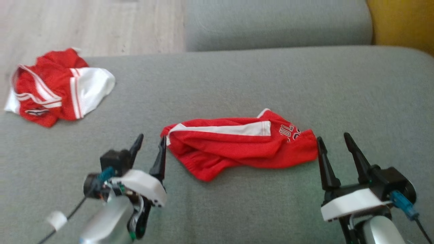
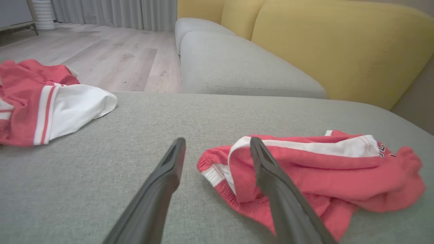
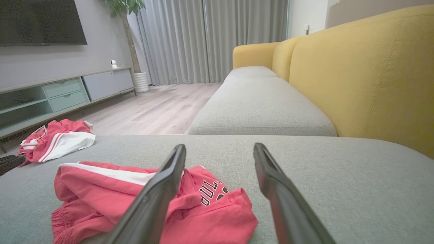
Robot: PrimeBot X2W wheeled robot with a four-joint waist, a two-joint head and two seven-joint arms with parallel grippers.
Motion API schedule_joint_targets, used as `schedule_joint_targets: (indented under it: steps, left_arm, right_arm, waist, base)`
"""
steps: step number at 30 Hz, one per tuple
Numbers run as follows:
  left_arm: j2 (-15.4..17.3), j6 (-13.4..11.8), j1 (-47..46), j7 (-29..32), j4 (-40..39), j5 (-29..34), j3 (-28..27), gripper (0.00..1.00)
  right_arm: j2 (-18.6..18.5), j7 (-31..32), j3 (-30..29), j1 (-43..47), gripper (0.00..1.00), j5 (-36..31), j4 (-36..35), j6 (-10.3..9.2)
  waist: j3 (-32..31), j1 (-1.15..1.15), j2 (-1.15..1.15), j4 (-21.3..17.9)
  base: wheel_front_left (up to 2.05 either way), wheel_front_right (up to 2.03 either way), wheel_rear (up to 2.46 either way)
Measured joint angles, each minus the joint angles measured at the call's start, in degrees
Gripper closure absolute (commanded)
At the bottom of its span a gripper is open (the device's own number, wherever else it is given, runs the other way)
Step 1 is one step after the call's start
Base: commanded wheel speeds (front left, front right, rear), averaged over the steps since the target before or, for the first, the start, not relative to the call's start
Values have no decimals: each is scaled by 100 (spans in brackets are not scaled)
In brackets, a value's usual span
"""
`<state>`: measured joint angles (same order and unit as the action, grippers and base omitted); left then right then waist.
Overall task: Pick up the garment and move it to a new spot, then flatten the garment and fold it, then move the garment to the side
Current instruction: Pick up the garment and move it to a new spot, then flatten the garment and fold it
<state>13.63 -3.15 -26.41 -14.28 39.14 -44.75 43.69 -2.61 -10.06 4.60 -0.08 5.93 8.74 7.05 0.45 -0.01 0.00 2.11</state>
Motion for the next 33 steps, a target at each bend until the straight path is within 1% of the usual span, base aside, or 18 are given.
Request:
schedule_joint_targets:
  steps: [6, 7, 12, 15, 19, 22, 33]
  left_arm:
    - [98, -379, 873, 0, -906, 300, -353, 0]
    - [98, -379, 873, 0, -906, 300, -353, 0]
    - [276, -737, 1795, -1, -1756, 504, -854, 0]
    - [345, -853, 2334, -1, -2198, 616, -1053, 0]
    - [441, -921, 2881, 0, -2599, 724, -1165, 0]
    - [523, -980, 3109, 0, -2792, 756, -1220, 0]
    - [577, -1004, 3299, 0, -2966, 762, -1282, 0]
  right_arm:
    - [2, 0, -134, 409, 0, -63, -45, 0]
    - [2, 0, -134, 409, 0, -63, -45, 0]
    - [5, 0, -170, 655, 0, -42, -64, 0]
    - [7, -3, -210, 805, 0, 9, -62, 0]
    - [9, -54, -242, 969, 0, 42, -57, 0]
    - [11, -67, -244, 1042, 0, 118, -32, 0]
    - [12, -130, -125, 1040, 0, 259, 232, 0]
  waist:
    - [-264, 0, 0, 248]
    - [-264, 0, 0, 248]
    - [-414, 0, 0, 361]
    - [-481, 0, 0, 411]
    - [-565, -1, 0, 449]
    - [-612, 0, 0, 457]
    - [-655, 0, 0, 470]
  base:
    - [0, 0, 0]
    - [0, 0, 0]
    - [0, 0, 0]
    - [0, 0, 0]
    - [0, 0, 0]
    - [0, 0, 0]
    - [0, 0, 0]
